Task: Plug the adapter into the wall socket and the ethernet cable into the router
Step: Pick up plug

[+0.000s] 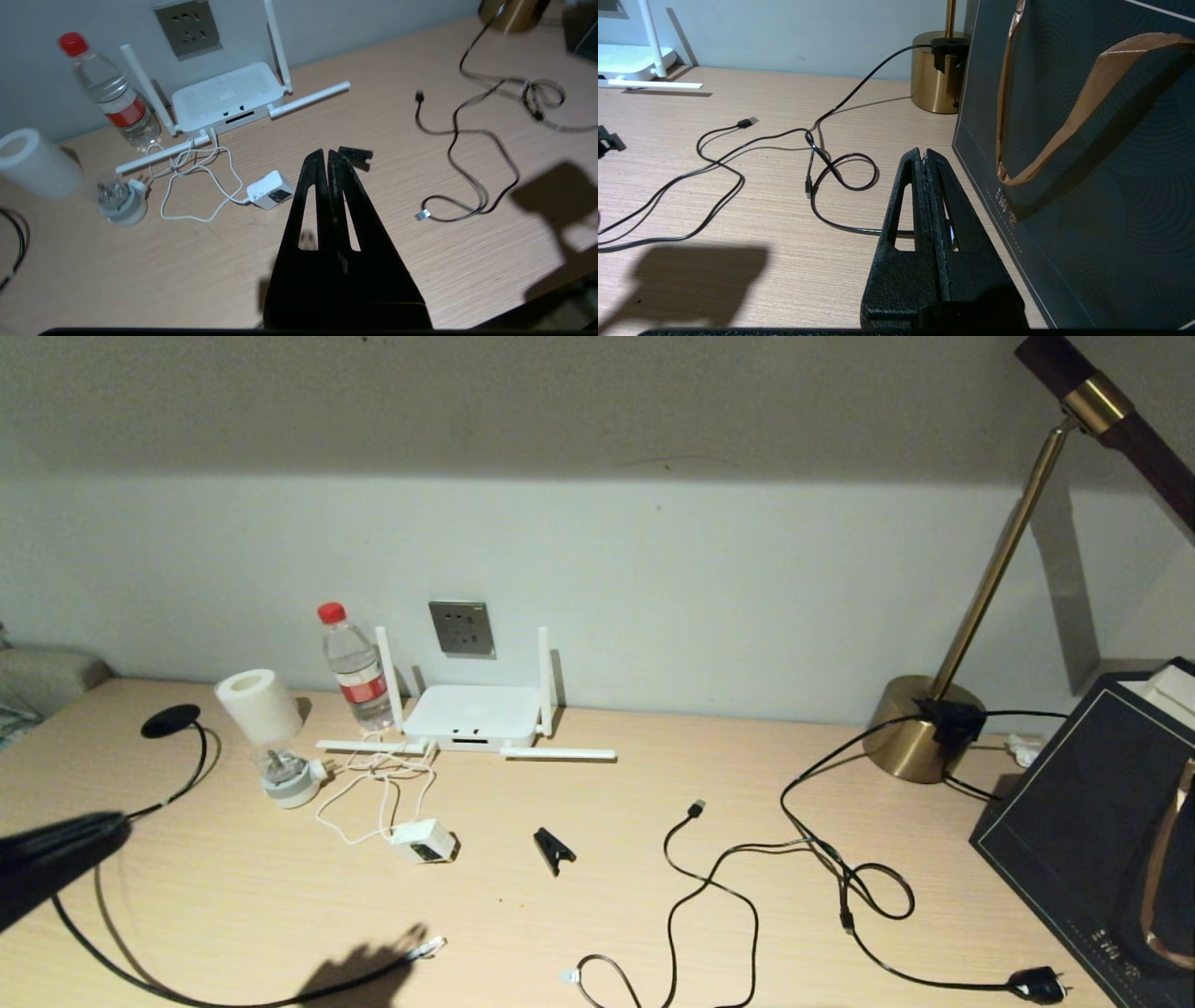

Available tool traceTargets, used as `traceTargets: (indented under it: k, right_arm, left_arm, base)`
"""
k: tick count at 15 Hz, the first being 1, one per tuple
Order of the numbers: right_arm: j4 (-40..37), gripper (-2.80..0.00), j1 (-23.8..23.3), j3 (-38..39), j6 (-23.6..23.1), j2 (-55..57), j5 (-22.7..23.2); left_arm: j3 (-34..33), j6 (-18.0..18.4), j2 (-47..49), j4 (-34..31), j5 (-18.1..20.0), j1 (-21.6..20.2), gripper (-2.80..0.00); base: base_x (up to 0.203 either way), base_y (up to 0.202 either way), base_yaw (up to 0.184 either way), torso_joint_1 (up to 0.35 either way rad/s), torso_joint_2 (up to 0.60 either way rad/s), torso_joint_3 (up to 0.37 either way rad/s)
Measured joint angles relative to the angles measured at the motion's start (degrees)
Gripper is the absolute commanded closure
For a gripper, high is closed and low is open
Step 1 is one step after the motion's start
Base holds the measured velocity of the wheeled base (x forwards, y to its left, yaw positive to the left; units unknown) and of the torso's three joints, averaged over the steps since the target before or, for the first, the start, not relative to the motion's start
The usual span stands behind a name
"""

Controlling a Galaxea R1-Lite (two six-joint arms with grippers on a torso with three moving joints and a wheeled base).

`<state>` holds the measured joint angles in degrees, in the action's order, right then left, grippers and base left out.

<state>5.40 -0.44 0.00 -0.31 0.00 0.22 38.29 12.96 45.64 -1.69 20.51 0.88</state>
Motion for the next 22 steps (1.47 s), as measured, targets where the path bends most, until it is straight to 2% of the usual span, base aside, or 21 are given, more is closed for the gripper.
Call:
traceTargets:
  k: [2, 3, 5, 7, 9, 10, 11, 12, 13, 14, 17, 22]
  right_arm:
    - [0.00, 0.00, 0.00, 0.00, -0.01, 0.00, 0.00]
    - [0.00, 0.00, 0.00, 0.00, -0.01, 0.00, 0.02]
    - [0.00, 0.00, 0.00, 0.00, -0.01, 0.00, 0.01]
    - [-0.02, 0.00, 0.00, 0.00, -0.01, 0.00, 0.00]
    - [-0.02, 0.00, 0.00, 0.00, 0.02, 0.00, 0.00]
    - [-0.02, 0.00, 0.00, 0.00, 0.01, 0.00, 0.02]
    - [0.00, 0.00, 0.00, 0.00, 0.02, 0.00, 0.01]
    - [-0.02, 0.00, 0.00, 0.00, 0.01, 0.00, 0.02]
    - [-0.02, 0.00, 0.00, 0.00, 0.01, 0.00, 0.02]
    - [0.00, 0.00, 0.00, 0.00, 0.00, 0.00, 0.02]
    - [0.00, 0.00, 0.00, 0.00, 0.01, 0.00, 0.05]
    - [0.00, 0.00, 0.00, 0.00, -0.01, 0.00, 0.02]
  left_arm:
    - [6.66, 7.98, 11.82, -1.38, 3.49, 0.05, 0.00]
    - [10.39, 13.62, 18.01, -2.92, 6.04, -0.09, 0.00]
    - [19.63, 28.57, 29.63, -8.71, 10.81, -0.49, 0.00]
    - [29.59, 46.76, 39.73, -20.13, 13.93, -0.88, 0.00]
    - [36.38, 63.36, 47.89, -32.33, 14.52, -1.37, 0.00]
    - [38.92, 70.10, 51.39, -37.25, 13.66, -1.54, 0.00]
    - [40.74, 74.86, 54.34, -40.52, 12.48, -1.56, 0.00]
    - [42.01, 77.90, 57.11, -42.14, 11.90, -1.34, 0.00]
    - [42.92, 78.98, 59.60, -42.38, 11.98, -0.93, 0.00]
    - [44.06, 79.45, 61.99, -42.44, 12.08, -0.57, -2.80]
    - [49.52, 82.45, 68.05, -43.56, 12.12, -0.14, -2.80]
    - [60.61, 83.02, 74.39, -49.14, 12.25, 1.71, -2.80]
  base:
    - [0.000, 0.000, 0.000, 0.000, 0.00, 0.000]
    - [0.000, 0.000, 0.000, 0.000, 0.00, 0.000]
    - [0.000, 0.000, 0.000, 0.000, 0.00, 0.000]
    - [0.000, 0.000, 0.000, 0.000, 0.00, 0.000]
    - [0.000, 0.000, 0.000, 0.000, 0.00, 0.000]
    - [0.000, 0.000, 0.000, 0.000, 0.00, 0.000]
    - [0.000, 0.000, 0.000, 0.000, 0.00, 0.000]
    - [0.000, 0.000, 0.000, 0.000, 0.00, 0.000]
    - [0.000, 0.000, 0.000, 0.000, 0.00, 0.000]
    - [0.000, 0.000, 0.000, 0.000, 0.00, 0.000]
    - [0.000, 0.000, 0.000, 0.000, 0.00, 0.000]
    - [0.000, 0.000, 0.000, 0.000, 0.00, 0.000]
